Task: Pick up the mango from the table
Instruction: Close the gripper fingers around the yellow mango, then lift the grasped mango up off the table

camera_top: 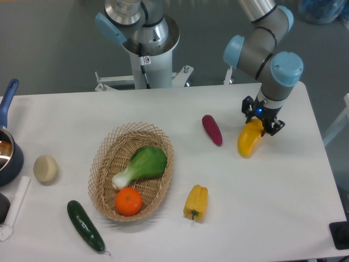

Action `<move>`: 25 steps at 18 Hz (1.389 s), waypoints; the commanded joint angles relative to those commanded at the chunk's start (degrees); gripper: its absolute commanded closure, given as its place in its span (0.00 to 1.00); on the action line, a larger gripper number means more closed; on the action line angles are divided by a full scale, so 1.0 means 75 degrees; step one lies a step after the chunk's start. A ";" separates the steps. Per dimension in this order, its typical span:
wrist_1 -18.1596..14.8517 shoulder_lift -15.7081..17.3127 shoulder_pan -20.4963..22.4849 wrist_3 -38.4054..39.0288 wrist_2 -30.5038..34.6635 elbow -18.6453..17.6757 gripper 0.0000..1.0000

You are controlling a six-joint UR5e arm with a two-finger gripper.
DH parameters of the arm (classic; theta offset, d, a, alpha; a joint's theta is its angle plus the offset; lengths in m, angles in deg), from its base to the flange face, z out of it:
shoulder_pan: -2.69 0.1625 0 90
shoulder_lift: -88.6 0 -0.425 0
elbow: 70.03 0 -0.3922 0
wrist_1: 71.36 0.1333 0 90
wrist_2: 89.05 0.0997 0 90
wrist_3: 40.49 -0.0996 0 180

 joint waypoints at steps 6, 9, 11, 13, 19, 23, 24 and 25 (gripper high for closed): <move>-0.0047 0.0105 0.0012 -0.0047 -0.0058 0.0198 0.57; -0.0093 0.0502 -0.0093 0.0232 -0.0641 0.0549 0.57; -0.0129 0.0644 -0.0024 0.0806 -0.1647 0.0854 0.57; -0.0117 0.0772 -0.0047 0.1217 -0.2353 0.0972 0.57; -0.0070 0.1569 -0.0375 0.3277 -0.3946 0.0996 0.57; -0.0059 0.1851 -0.0387 0.4077 -0.4593 0.1078 0.57; -0.0058 0.1863 -0.0398 0.4217 -0.4617 0.1113 0.57; -0.0058 0.1863 -0.0549 0.4520 -0.4652 0.1206 0.57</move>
